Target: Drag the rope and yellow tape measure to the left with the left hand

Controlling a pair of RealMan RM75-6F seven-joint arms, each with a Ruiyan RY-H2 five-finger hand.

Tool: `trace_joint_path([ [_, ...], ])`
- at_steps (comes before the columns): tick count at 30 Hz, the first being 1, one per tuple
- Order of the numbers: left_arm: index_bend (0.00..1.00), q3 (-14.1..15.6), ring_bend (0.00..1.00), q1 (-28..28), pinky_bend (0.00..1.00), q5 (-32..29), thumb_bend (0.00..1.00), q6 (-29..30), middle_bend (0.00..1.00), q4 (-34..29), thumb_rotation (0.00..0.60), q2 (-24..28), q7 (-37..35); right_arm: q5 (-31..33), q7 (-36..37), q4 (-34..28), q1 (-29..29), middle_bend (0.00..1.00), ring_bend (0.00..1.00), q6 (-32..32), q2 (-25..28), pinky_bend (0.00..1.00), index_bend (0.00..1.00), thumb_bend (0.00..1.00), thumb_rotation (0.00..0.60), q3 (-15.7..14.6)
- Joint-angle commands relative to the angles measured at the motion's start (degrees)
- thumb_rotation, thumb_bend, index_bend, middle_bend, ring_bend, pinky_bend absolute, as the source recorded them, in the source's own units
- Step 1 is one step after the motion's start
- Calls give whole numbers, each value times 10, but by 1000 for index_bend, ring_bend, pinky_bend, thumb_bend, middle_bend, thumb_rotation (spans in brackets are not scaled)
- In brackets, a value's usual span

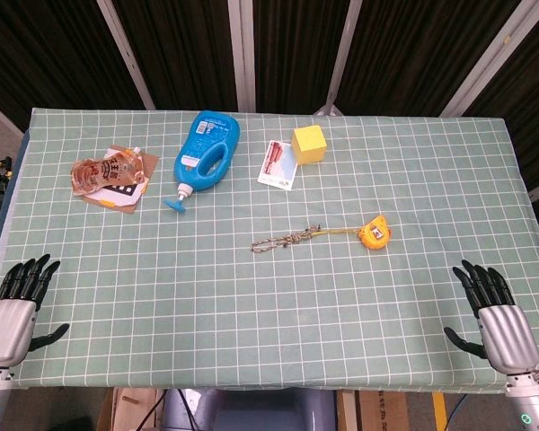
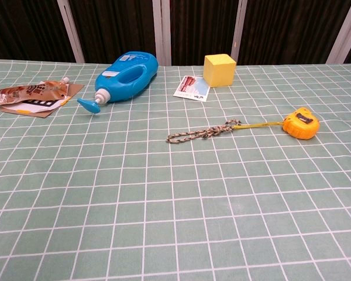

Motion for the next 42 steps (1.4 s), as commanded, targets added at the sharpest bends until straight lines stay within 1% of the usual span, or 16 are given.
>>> trace_joint_path([
  [1,0,-1,0,0,0,0,15,-1,0,0,600,0,1,-1,0,0,0,0,0,1,0,0,0,219,600,0],
  [24,0,-5,0,-2,0,0,15,-9,0,-3,600,2,4,1,-2,-2,-1,0,0,5,-1,0,0,219,600,3],
  [28,0,-12,0,-16,0,-1,38,-26,0,-11,600,6,10,4,-3,-3,0,0,0,3,-1,0,0,219,600,5],
  [31,42,-25,0,-42,0,-9,65,-62,0,-36,600,20,26,3,0,-1,-1,0,0,6,-2,0,0,220,600,5],
  [36,182,-63,0,-110,0,-32,96,-145,0,-75,600,36,93,2,-5,-3,1,0,0,5,-4,0,0,219,600,6],
  [37,198,-76,0,-133,0,-48,104,-175,0,-86,600,37,111,4,-6,-2,1,0,0,4,-4,0,0,219,600,7],
  [39,248,-94,0,-161,0,-74,131,-210,3,-97,600,35,135,4,-5,-1,1,0,0,5,-5,0,0,219,600,7],
  [40,266,-109,0,-184,0,-94,141,-234,6,-98,600,29,157,4,-4,1,0,0,0,5,-5,0,0,218,600,7],
  [42,320,-129,0,-214,0,-122,165,-261,24,-95,600,16,185,4,-2,1,0,0,0,6,-6,0,0,219,600,6],
])
